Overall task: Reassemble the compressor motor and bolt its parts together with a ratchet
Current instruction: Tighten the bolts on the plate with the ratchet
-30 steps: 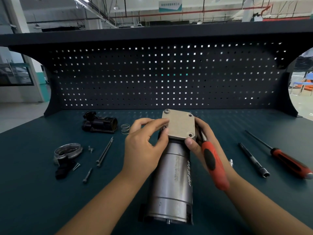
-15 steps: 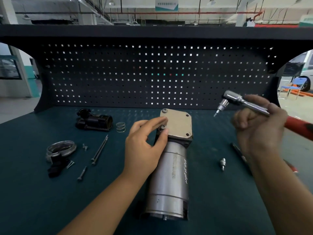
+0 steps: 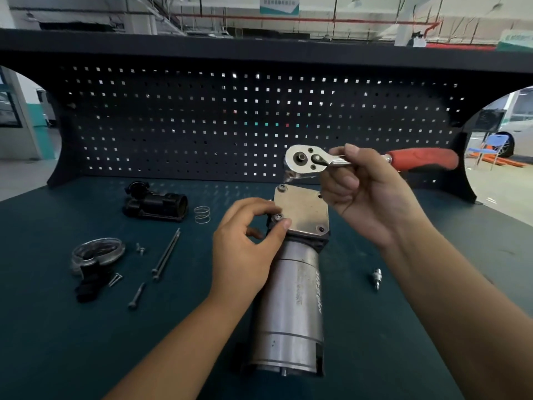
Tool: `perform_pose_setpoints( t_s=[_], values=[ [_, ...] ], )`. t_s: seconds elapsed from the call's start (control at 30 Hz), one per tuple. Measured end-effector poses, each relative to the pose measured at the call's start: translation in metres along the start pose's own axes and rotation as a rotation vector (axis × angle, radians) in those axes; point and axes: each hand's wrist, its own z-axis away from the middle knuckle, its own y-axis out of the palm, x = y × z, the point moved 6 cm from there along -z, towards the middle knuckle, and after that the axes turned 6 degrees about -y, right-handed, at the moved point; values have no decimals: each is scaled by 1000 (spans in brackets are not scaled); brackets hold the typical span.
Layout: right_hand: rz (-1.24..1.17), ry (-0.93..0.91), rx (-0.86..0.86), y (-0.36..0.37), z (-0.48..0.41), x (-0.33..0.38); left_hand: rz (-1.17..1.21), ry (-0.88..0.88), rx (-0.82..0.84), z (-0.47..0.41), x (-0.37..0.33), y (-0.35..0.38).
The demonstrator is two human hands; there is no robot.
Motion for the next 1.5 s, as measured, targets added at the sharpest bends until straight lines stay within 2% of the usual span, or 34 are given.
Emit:
perform_pose_setpoints(
  t_s=[0.67, 0.9, 1.07, 1.23, 1.5],
  values=[
    [87, 139, -31, -2, -1, -19, 27, -26, -11, 0, 0, 3],
    [46, 304, 7, -4, 6, -18, 25, -32, -9, 1, 1, 2],
    [-52, 243, -152, -4, 2, -15, 24, -35, -3, 1, 1, 1],
    [49, 193, -278, -9, -5, -17, 41, -63, 17, 0, 3, 2],
    [285, 268, -136, 22, -34, -25, 56, -75, 6, 2, 1, 2]
  ],
)
